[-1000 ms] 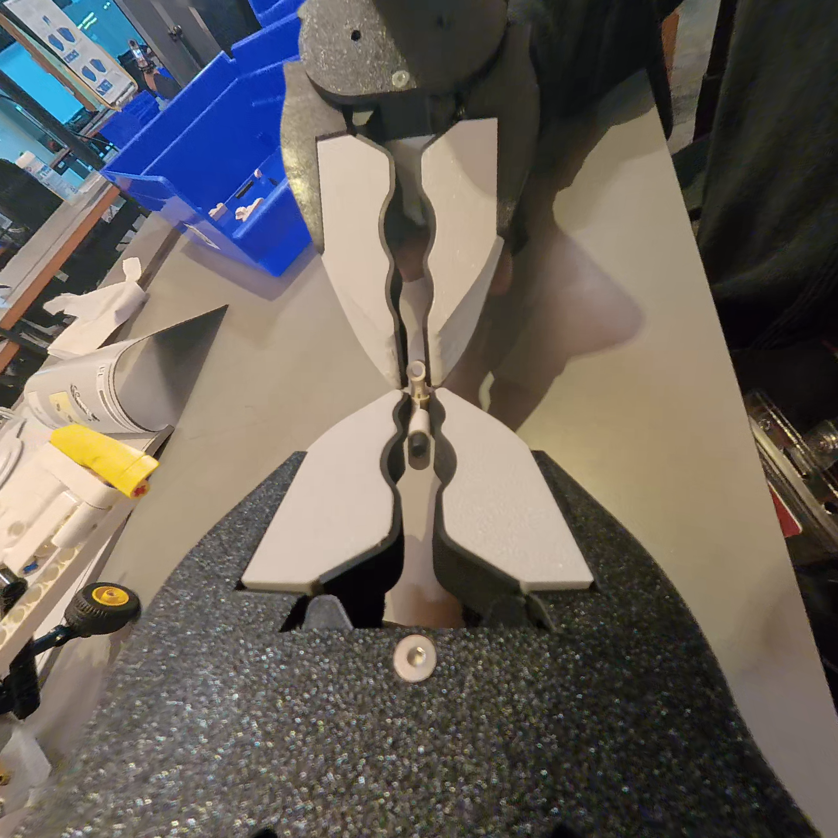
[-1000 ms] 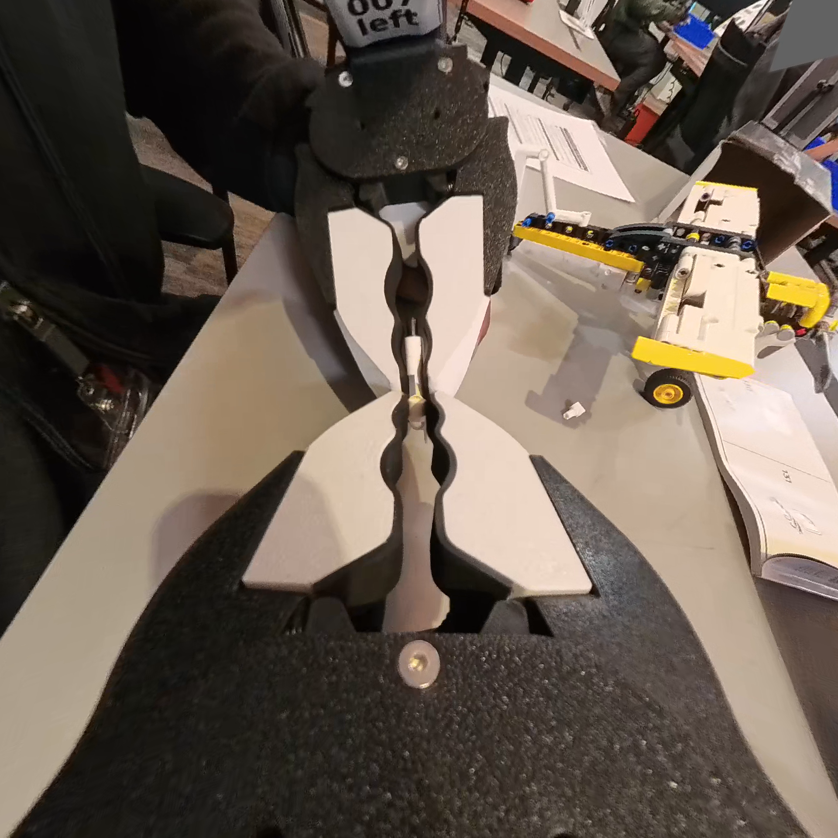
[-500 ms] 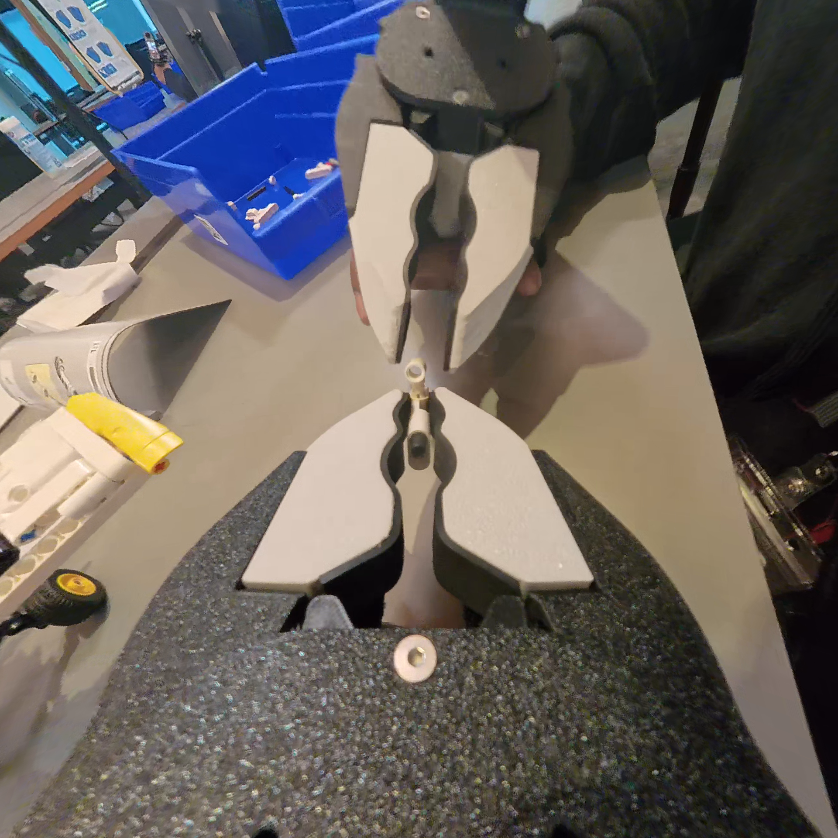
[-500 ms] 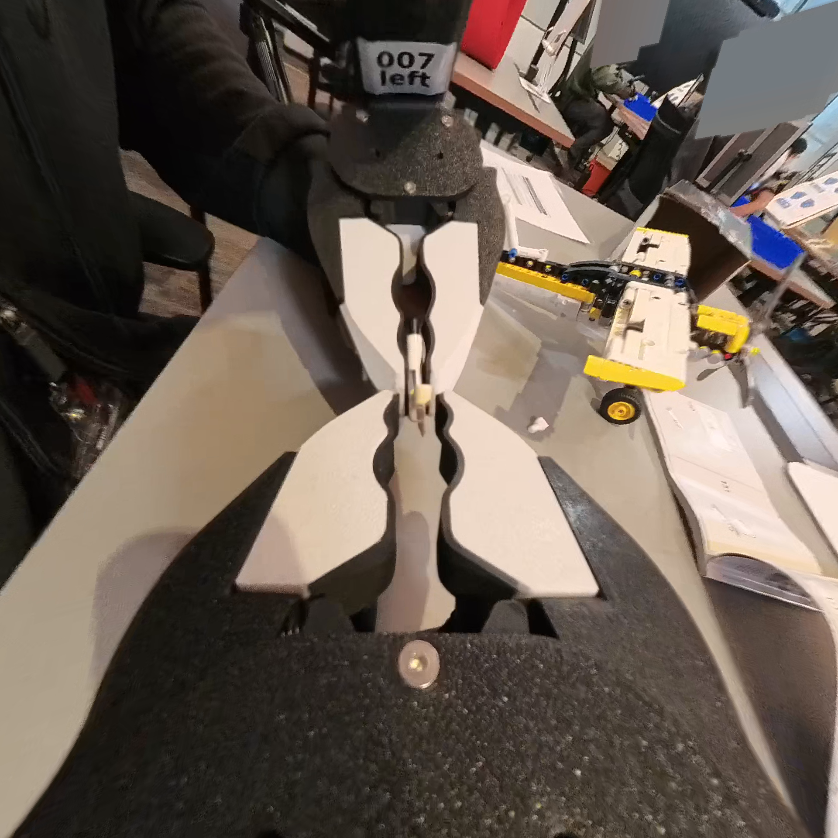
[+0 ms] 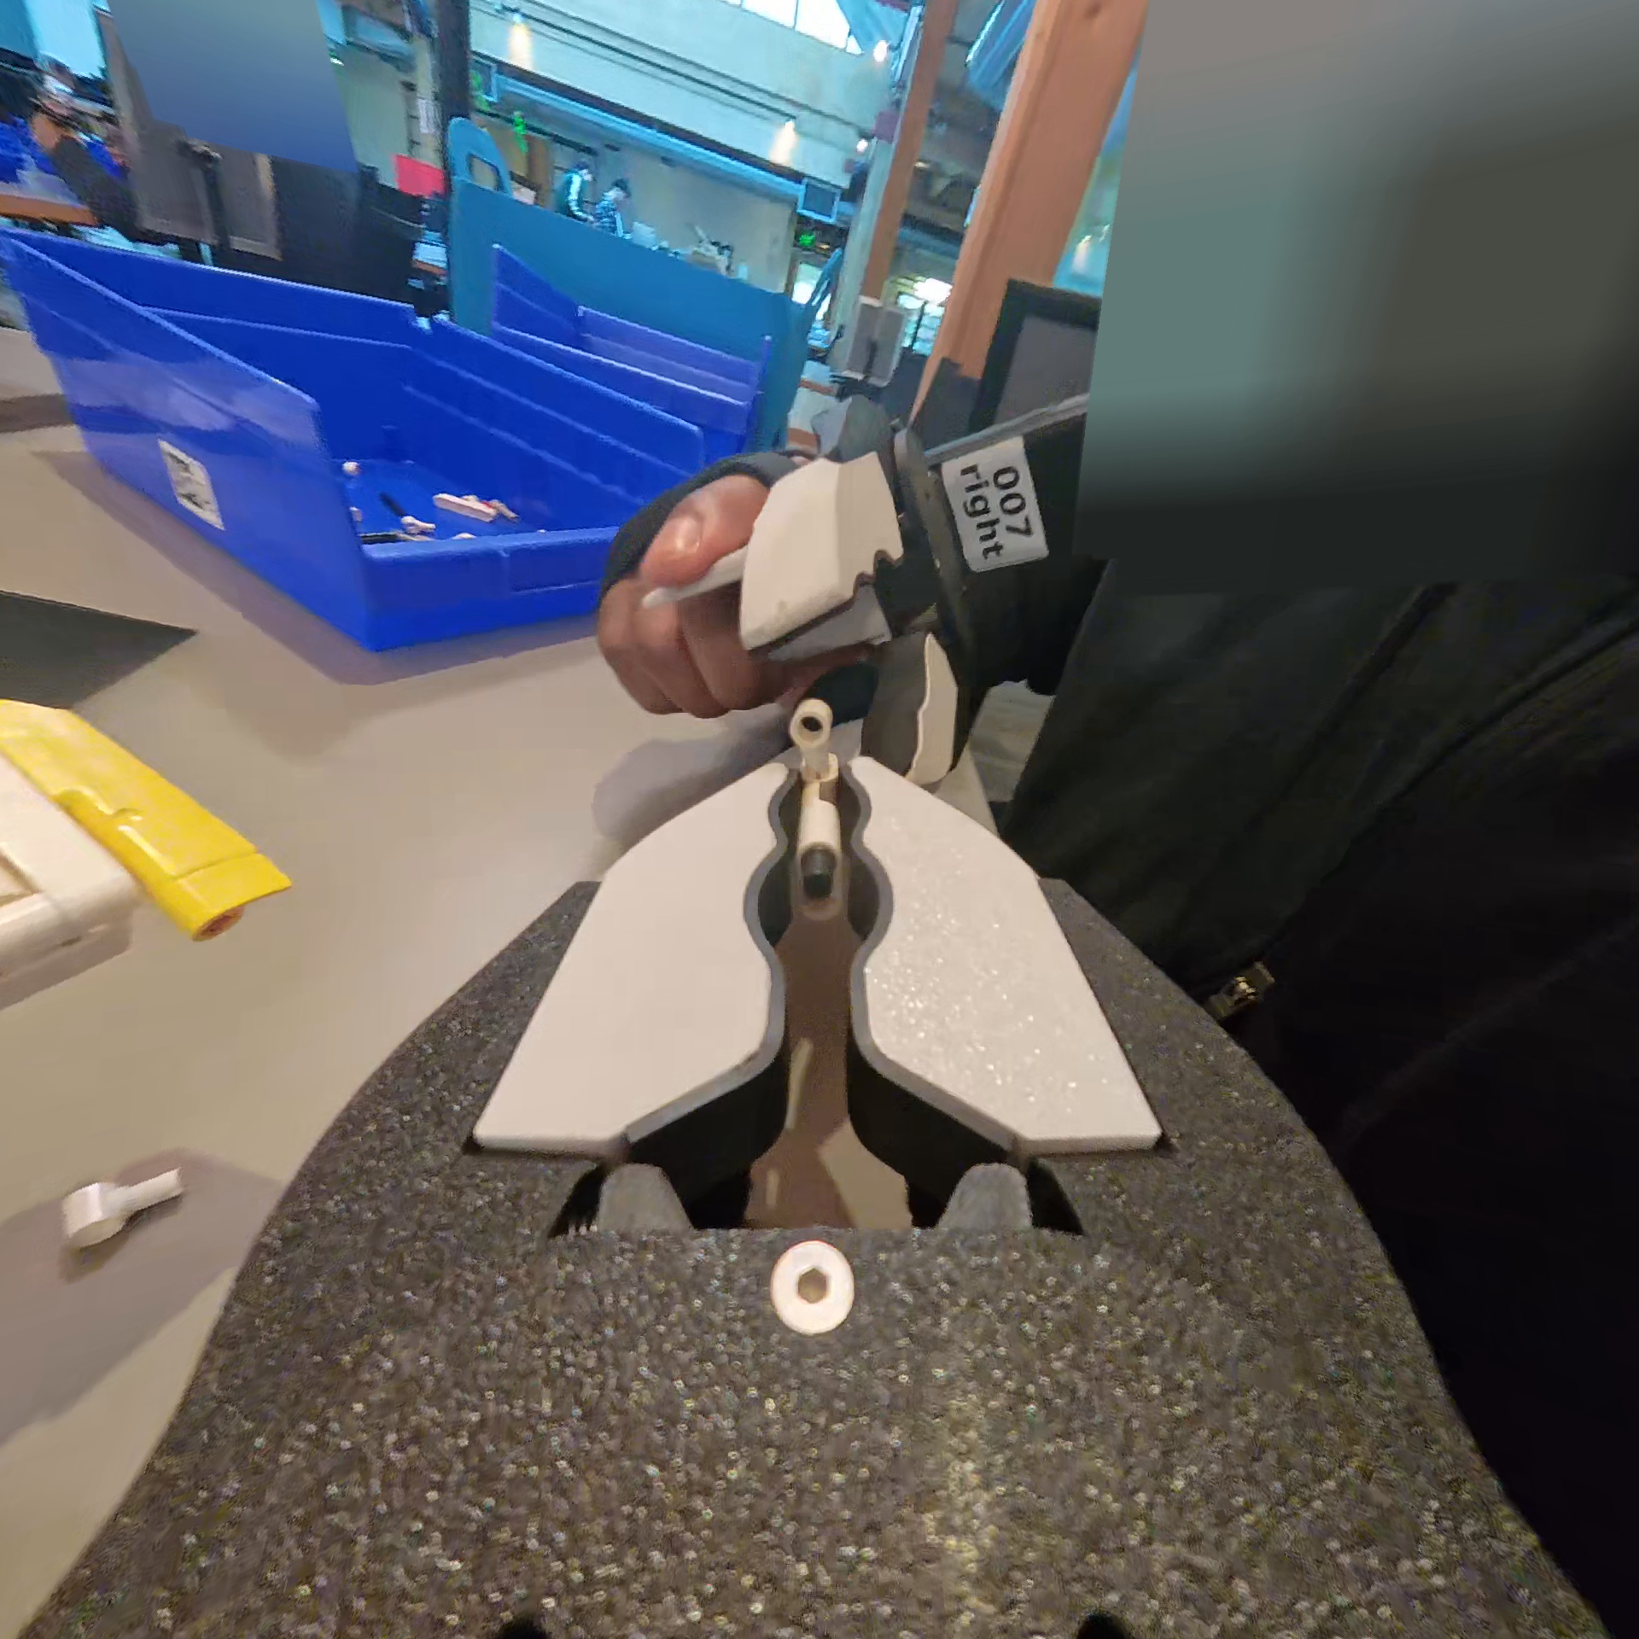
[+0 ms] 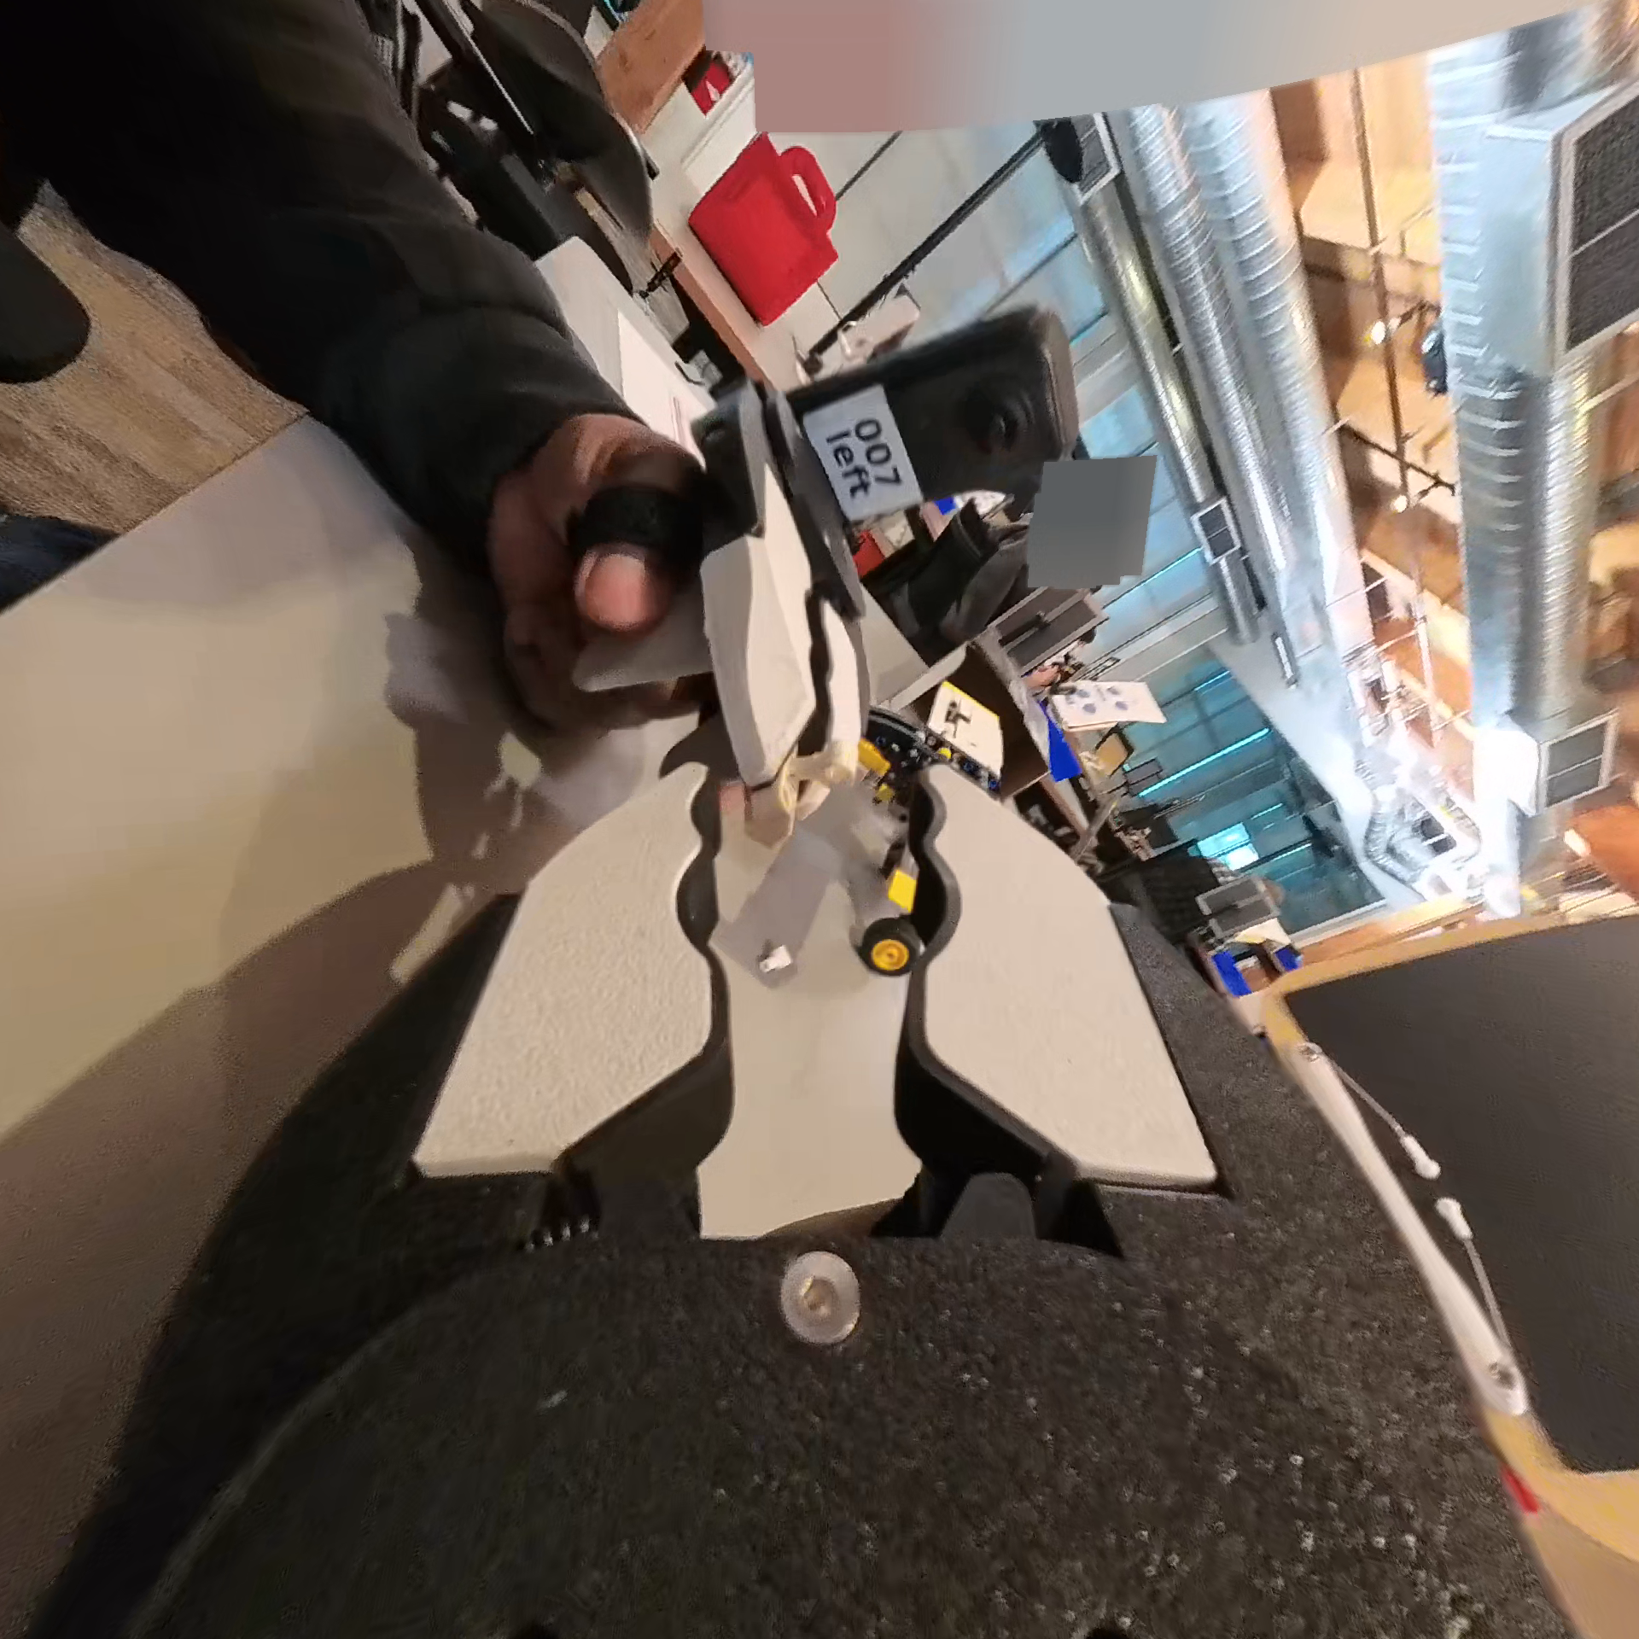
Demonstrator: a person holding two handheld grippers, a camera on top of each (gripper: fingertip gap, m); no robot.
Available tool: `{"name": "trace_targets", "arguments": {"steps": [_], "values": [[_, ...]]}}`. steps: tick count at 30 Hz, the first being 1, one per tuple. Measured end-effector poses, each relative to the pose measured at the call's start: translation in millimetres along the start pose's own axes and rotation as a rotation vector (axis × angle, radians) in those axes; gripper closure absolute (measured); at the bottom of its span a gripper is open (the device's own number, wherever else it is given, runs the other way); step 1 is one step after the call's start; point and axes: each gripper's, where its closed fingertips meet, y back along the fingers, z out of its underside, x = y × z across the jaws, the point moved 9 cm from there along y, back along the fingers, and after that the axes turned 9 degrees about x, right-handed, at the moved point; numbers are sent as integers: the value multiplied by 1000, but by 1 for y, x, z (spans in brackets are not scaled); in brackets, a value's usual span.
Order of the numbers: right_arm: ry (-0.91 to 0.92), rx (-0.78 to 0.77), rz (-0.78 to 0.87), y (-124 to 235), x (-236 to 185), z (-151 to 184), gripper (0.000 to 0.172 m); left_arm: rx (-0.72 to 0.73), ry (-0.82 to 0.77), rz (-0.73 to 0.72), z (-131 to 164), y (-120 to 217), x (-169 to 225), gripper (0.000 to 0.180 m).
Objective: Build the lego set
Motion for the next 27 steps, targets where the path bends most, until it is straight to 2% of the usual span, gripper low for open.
{"name": "trace_targets", "arguments": {"steps": [5,12,19,27], "values": [[49,16,-10,-1,-3,-4,138,19,83,70,-1,-5,-1,173],[73,18,0,0,-6,-3,145,-1,95,79,1,-10,-1,173],[-29,18,44,9,1,6,138,34,80,7,-3,-9,-7,173],[-105,27,111,26,11,24,134,-9,-57,-115,-23,-23,-21,173]]}}
